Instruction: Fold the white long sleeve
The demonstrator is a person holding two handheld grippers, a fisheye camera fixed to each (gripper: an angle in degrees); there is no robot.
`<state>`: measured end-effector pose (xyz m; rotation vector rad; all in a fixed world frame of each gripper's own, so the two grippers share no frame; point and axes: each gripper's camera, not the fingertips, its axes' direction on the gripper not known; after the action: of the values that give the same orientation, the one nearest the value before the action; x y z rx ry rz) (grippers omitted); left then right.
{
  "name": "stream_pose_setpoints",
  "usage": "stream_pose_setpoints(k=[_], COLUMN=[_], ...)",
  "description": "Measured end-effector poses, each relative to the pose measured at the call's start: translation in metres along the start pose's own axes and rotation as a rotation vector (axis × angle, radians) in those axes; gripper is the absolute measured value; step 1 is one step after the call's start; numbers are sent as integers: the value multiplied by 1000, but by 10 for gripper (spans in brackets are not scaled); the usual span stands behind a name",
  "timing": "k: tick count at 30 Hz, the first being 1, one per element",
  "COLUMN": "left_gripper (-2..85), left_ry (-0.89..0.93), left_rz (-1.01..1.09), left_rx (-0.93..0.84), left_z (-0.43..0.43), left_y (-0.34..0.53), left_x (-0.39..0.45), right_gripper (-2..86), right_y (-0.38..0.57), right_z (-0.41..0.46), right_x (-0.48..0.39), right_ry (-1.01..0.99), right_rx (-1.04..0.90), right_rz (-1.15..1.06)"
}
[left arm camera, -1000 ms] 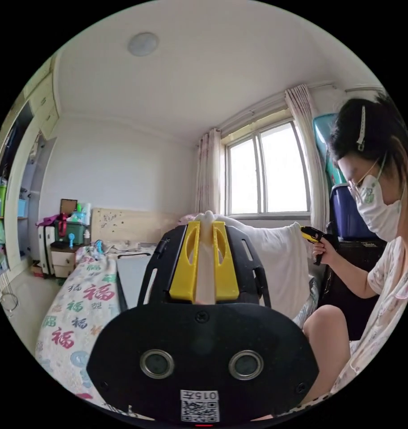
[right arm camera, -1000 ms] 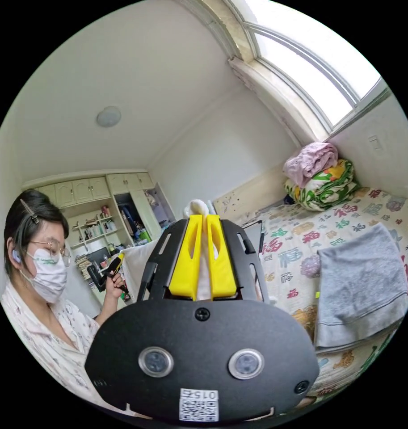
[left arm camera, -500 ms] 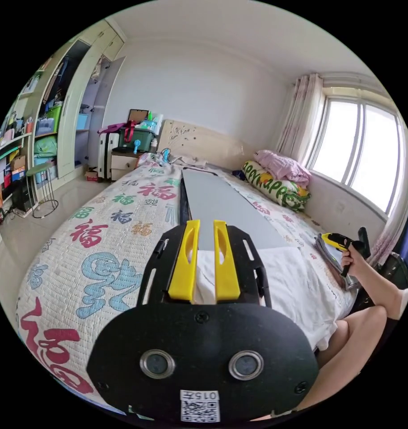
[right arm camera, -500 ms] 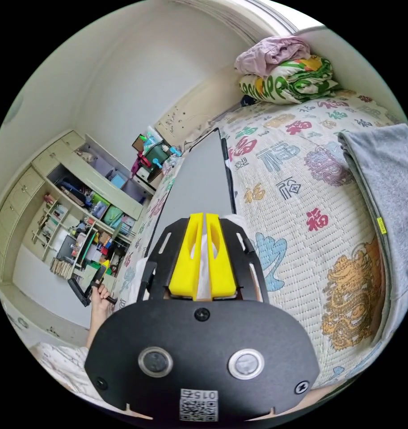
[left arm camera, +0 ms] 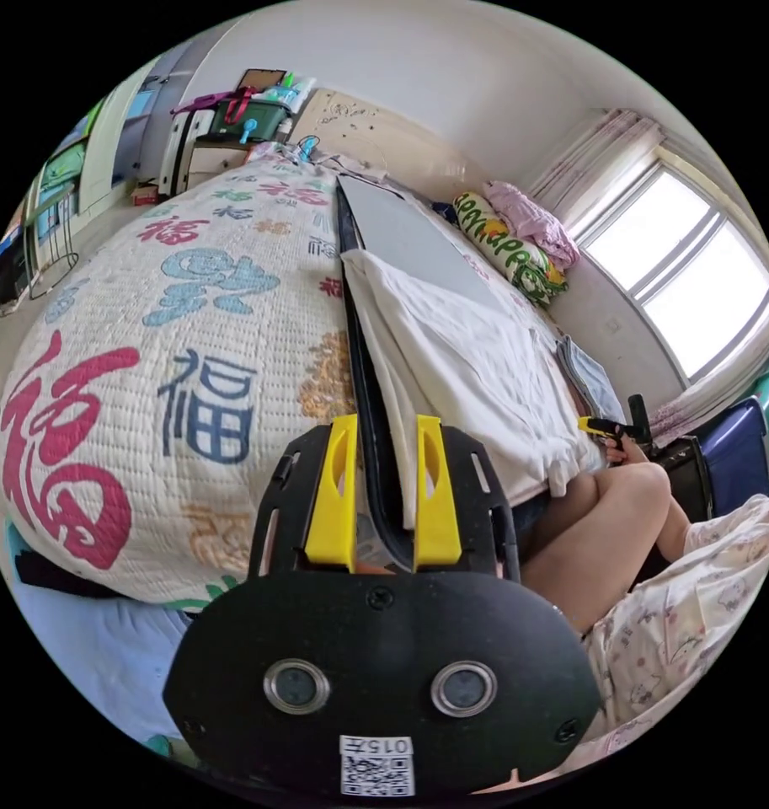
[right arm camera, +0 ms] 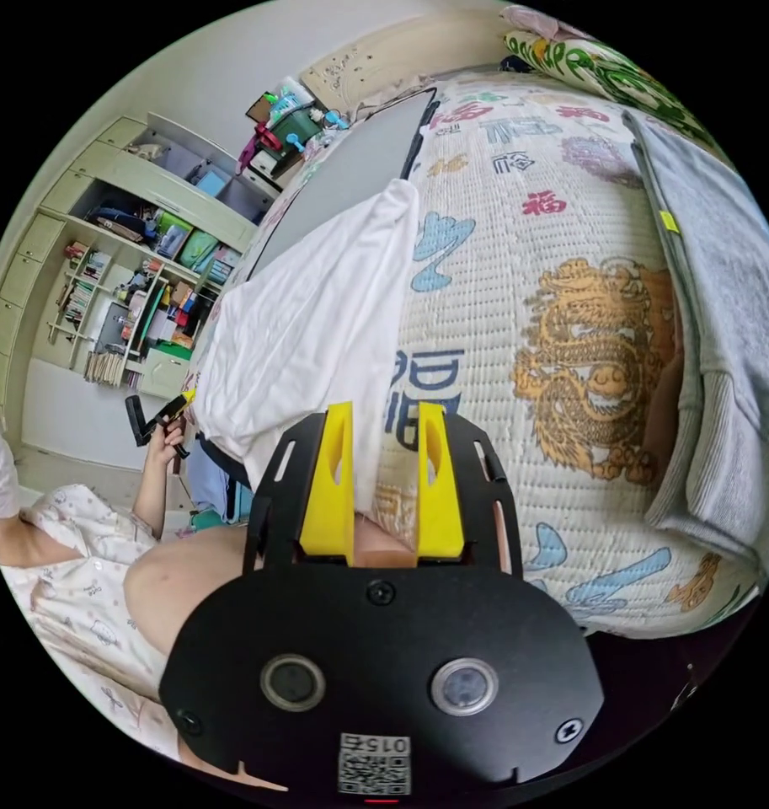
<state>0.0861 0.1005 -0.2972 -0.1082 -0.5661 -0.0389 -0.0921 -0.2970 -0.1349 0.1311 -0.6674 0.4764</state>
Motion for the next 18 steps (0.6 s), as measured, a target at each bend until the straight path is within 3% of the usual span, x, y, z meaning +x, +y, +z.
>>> stream_pose_setpoints(k=[10, 18], left_gripper=[55, 14], left_ry=[-28, -5], left_rz=[63, 21], left_rx=[-107, -44], left_z=[-21, -48], left_y=[-11, -5], left_x=[39, 36], right_gripper=[104, 13], right_y=[8, 49], right_z=[33, 56], right_x=[122, 231], right_ry=[-9, 2], right_rx=[-118, -121], right_rz=[-63, -87])
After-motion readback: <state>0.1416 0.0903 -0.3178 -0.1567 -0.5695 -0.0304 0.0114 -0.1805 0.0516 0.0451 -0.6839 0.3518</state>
